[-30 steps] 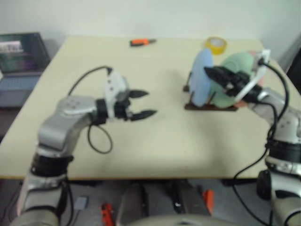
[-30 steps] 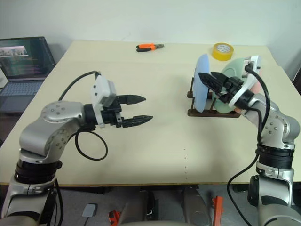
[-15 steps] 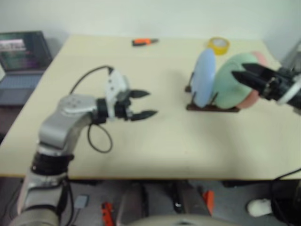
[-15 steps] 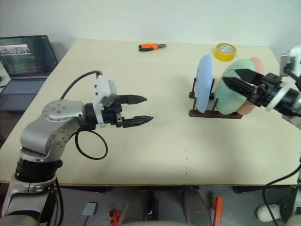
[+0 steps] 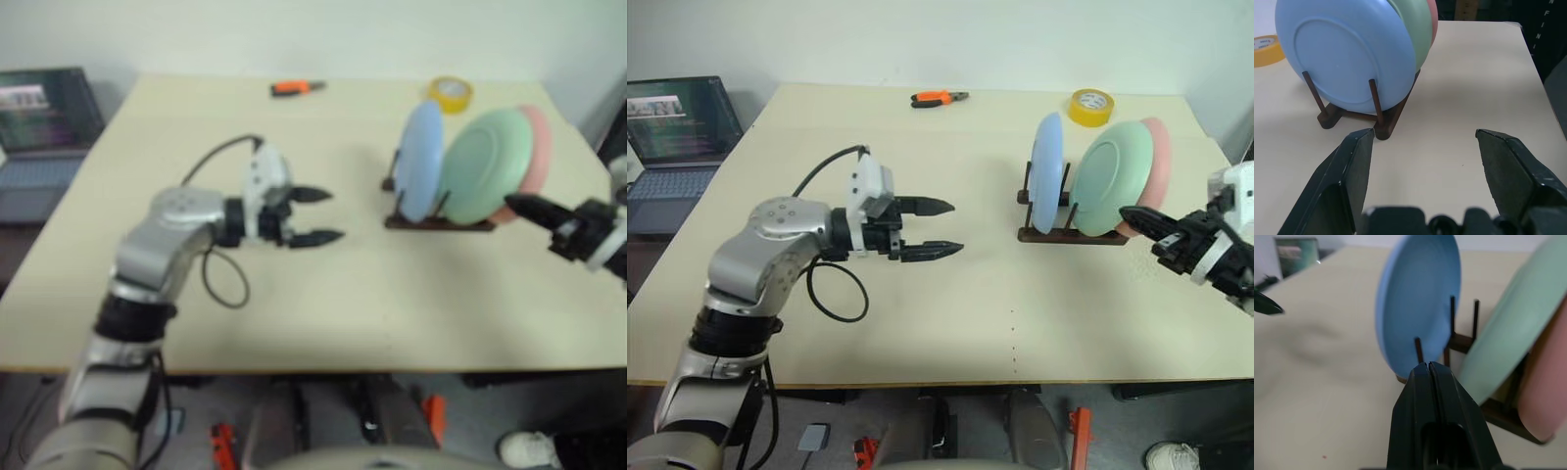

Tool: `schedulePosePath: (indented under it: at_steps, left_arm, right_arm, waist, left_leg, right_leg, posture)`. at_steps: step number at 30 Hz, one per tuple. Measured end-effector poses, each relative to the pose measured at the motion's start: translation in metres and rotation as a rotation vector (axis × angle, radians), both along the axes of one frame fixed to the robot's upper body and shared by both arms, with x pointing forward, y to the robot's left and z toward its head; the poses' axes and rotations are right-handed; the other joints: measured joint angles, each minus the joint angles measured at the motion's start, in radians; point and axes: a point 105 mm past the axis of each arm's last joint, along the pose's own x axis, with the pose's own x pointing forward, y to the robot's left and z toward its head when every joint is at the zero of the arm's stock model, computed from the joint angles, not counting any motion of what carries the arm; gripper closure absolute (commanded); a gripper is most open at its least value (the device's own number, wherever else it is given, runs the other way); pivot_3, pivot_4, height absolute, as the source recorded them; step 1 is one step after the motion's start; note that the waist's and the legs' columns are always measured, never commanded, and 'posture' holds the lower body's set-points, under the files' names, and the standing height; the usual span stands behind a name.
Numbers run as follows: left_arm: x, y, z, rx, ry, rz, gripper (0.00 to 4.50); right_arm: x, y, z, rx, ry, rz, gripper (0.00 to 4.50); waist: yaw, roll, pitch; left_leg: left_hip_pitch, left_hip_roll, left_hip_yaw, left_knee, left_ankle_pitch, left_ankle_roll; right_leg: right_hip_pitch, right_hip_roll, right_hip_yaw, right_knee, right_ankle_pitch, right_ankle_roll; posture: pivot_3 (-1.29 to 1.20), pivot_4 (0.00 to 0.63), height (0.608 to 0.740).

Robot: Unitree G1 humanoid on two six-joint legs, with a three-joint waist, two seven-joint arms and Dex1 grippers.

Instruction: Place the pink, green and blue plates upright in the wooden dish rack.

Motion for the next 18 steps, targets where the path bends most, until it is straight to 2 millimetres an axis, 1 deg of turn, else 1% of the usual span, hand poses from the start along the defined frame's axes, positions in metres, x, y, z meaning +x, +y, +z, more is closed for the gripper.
schedulePosePath:
  at_steps: [2,9,13,18]
  left_arm:
    - [0.0,-0.001,0.001,0.002,-0.006,-0.005,0.85]
    - [0.0,-0.001,0.001,0.005,-0.007,-0.005,0.85]
    - [0.0,-0.001,0.0,0.005,-0.005,-0.004,0.85]
    - [-0.001,-0.001,-0.001,0.006,-0.003,-0.001,0.85]
  right_arm:
    - [0.001,-0.002,-0.007,-0.02,0.024,-0.023,4.47]
    - [0.007,-0.004,-0.019,-0.055,0.056,-0.06,4.47]
    - [0.015,-0.001,-0.025,-0.069,0.064,-0.077,4.47]
    - [0.026,-0.005,-0.031,-0.092,0.065,-0.124,4.47]
  waist:
    - [0.0,0.0,0.0]
    - [0.0,0.0,0.0]
    - [-0.001,0.0,0.0]
    - [0.001,0.0,0.0]
  left_leg:
    - [0.0,0.0,0.0,0.0,0.0,0.0]
    - [0.0,0.0,0.0,0.0,0.0,0.0]
    - [0.0,0.0,0.0,0.0,0.0,0.0]
    - [0.0,0.0,0.0,0.0,0.0,0.0]
  right_leg:
    - [0.0,0.0,0.0,0.0,0.0,0.0]
    - [0.0,0.0,0.0,0.0,0.0,0.0]
    - [0.0,0.0,0.0,0.0,0.0,0.0]
    - [0.0,0.0,0.0,0.0,0.0,0.0]
  posture:
    - [0.0,0.15,0.74]
    - [0.0,0.15,0.74]
    - [0.0,0.15,0.74]
    - [0.0,0.15,0.74]
